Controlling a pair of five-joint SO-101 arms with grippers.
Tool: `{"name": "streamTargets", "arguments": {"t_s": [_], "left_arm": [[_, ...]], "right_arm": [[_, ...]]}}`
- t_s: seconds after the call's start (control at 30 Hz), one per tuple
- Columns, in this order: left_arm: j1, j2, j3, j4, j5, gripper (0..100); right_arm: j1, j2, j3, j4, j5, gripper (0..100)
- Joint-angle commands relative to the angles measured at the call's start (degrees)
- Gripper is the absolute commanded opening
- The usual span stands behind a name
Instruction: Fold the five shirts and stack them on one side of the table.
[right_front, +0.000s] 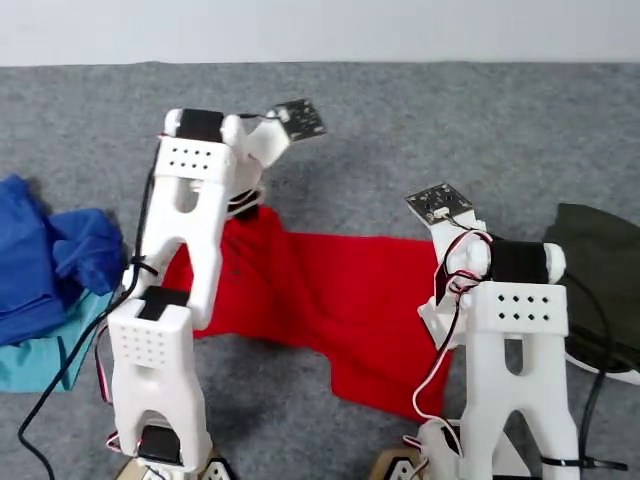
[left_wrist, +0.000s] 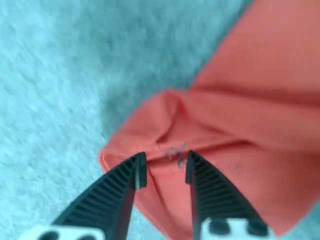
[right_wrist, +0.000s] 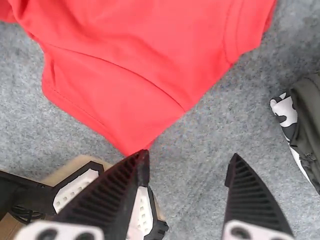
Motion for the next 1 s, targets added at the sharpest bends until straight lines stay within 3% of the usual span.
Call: {"name": "streamTargets", "arguments": {"t_s": [0.0,0.13,0.4,0.97], "left_arm": [[-2.64,-0.26,1.98,0.7,-5.27,14],[-2.9,-0.18,5.76,-0.18,-10.64,14],[-1.93,-0.18,14.29,-11.96,-13.8,14],[-1.23,4.75,14.37,-15.65,-13.8,14]], "right_arm": [[0.48,-1.63,-0.35,0.66,-0.44,25.1],[0.4,-1.63,-0.44,0.57,-0.44,25.1],[0.57,-1.8,-0.44,0.84,-0.44,25.1],[0.57,-1.71,-0.44,0.75,-0.35,25.1]]}}
